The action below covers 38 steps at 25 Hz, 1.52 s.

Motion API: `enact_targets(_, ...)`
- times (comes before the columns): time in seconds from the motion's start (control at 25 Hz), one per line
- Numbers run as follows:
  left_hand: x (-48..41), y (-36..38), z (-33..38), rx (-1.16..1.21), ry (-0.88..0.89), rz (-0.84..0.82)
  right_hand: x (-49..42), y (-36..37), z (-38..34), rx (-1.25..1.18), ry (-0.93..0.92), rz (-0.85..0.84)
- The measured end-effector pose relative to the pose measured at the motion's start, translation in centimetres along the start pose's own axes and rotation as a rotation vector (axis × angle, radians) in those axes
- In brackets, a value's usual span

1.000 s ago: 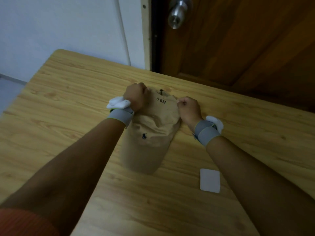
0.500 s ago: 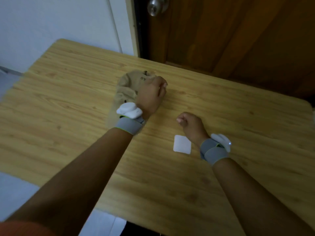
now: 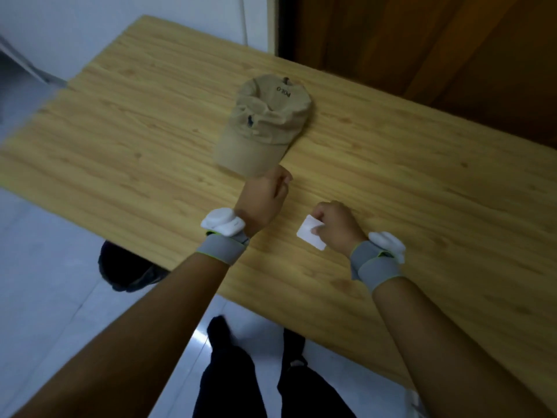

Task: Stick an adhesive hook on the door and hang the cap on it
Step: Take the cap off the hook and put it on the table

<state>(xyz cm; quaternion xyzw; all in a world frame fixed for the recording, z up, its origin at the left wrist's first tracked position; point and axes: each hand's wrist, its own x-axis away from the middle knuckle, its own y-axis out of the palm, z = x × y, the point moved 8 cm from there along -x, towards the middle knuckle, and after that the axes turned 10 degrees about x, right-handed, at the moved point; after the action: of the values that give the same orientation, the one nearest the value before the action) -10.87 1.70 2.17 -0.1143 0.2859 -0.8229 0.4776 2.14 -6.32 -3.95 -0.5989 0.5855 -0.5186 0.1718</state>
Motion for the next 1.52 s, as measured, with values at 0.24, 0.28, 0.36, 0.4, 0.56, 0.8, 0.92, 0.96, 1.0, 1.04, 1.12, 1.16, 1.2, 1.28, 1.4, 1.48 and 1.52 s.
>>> enact_targets(0.24,4.7,-10.4,-7.2,0.029,-0.095,0.157,0.2,4.6,-12.5,-0.298,-0.130,0.035)
enact_targets(0.28,5.7,-12.6,-8.8,0.032,-0.104,0.180,0.3,5.8,-14.8,-0.385,-0.116,0.030)
enact_targets(0.36,7.8,-16.8,-11.8,0.036,-0.120,0.231,0.1,8.7,-18.9,-0.510,-0.072,0.012)
enact_targets(0.4,9.2,-19.0,-13.4,0.042,-0.142,0.266,0.0,10.1,-21.3,-0.531,-0.077,0.011)
enact_targets(0.56,14.9,-29.2,-22.1,0.055,-0.236,0.415,-0.1,16.5,-32.3,-0.690,-0.071,0.020)
enact_targets(0.8,22.1,-36.3,-32.4,0.114,-0.385,0.537,-0.9,26.1,-41.6,-0.673,-0.062,-0.073)
enact_targets(0.92,24.4,-35.2,-39.4,0.170,-0.514,0.554,-3.6,32.2,-42.4,-0.651,0.027,-0.097)
enact_targets(0.96,24.8,-34.3,-41.6,0.180,-0.550,0.548,-4.8,34.1,-42.1,-0.641,0.067,-0.104)
enact_targets(1.0,25.1,-33.2,-43.7,0.194,-0.577,0.536,-6.2,36.0,-41.6,-0.648,0.108,-0.114)
enact_targets(1.04,25.2,-32.1,-45.6,0.194,-0.604,0.517,-7.4,38.0,-41.0,-0.662,0.146,-0.132)
enact_targets(1.12,25.8,-29.2,-51.4,0.199,-0.670,0.499,-11.1,43.9,-39.6,-0.685,0.194,-0.189)
enact_targets(1.16,26.0,-27.4,-54.5,0.213,-0.702,0.494,-13.0,46.7,-38.6,-0.700,0.226,-0.207)
enact_targets(1.2,26.0,-26.2,-56.8,0.212,-0.726,0.487,-14.8,49.0,-37.7,-0.709,0.270,-0.219)
enact_targets(1.28,25.9,-22.6,-62.3,0.213,-0.741,0.503,-18.9,55.1,-35.4,-0.728,0.349,-0.216)
enact_targets(1.4,25.6,-19.3,-67.3,0.217,-0.728,0.513,-23.6,60.8,-33.6,-0.740,0.430,-0.226)
enact_targets(1.48,25.7,-16.9,-71.1,0.233,-0.727,0.513,-26.2,64.5,-32.3,-0.730,0.493,-0.242)
enact_targets(1.52,25.7,-16.2,-71.9,0.238,-0.720,0.507,-26.9,65.4,-31.8,-0.732,0.526,-0.259)
